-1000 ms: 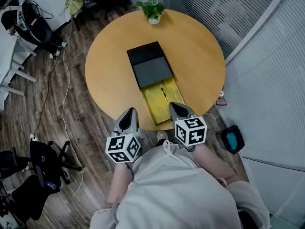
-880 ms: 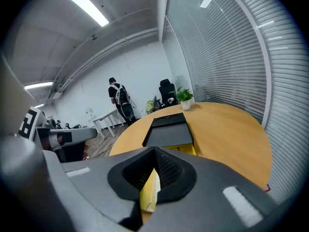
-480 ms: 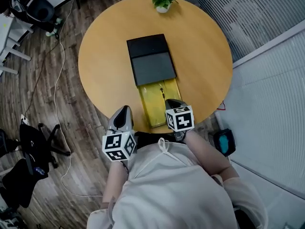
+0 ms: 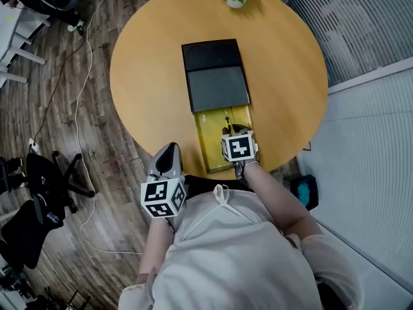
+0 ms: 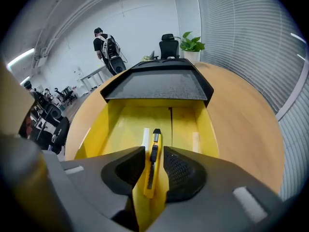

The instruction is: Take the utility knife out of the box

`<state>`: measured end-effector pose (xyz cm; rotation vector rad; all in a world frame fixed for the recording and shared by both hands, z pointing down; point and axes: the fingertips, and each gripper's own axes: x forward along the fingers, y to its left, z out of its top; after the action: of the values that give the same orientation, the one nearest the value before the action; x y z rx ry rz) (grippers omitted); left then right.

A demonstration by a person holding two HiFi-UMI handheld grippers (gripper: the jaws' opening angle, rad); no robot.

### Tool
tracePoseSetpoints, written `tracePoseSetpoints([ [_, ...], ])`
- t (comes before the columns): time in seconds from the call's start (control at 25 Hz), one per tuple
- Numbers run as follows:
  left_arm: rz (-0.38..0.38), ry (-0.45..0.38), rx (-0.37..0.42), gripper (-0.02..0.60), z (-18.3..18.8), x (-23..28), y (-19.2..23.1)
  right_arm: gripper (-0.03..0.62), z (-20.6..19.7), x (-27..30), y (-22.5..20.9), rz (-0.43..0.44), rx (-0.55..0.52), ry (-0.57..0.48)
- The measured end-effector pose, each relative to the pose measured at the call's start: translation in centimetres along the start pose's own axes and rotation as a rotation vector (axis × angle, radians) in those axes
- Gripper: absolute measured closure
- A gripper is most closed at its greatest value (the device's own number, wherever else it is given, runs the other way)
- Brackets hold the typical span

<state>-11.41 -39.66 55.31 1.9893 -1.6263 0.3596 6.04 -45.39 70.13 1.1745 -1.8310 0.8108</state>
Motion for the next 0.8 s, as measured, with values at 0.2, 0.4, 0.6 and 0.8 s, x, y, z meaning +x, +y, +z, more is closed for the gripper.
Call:
tracePoseSetpoints([
  [0.2,-0.003,0.001,0.003,0.575,0.3,0.6,0.1,0.528,-0.3,0.1,-0.7,-0.003,0.058,-0.005],
  [0.4,-0.011,0.007,0.003,0.575,0.6,1.3,0.2,0.53,-0.4,0.0,-0.5,0.056,0.079,0.004],
  [0.6,-0.039,-0.009,0.019,0.575,1.7,2.0,-0.9,0.53,-0.1,-2.2,-0.7,0.068,0.083,-0.047],
  [0.8,-0.067,-0.047,0.047,0.575,3.2,2.3,-2.2,0.53,3.0,-6.6,-0.2,0.119,0.068,-0.198],
])
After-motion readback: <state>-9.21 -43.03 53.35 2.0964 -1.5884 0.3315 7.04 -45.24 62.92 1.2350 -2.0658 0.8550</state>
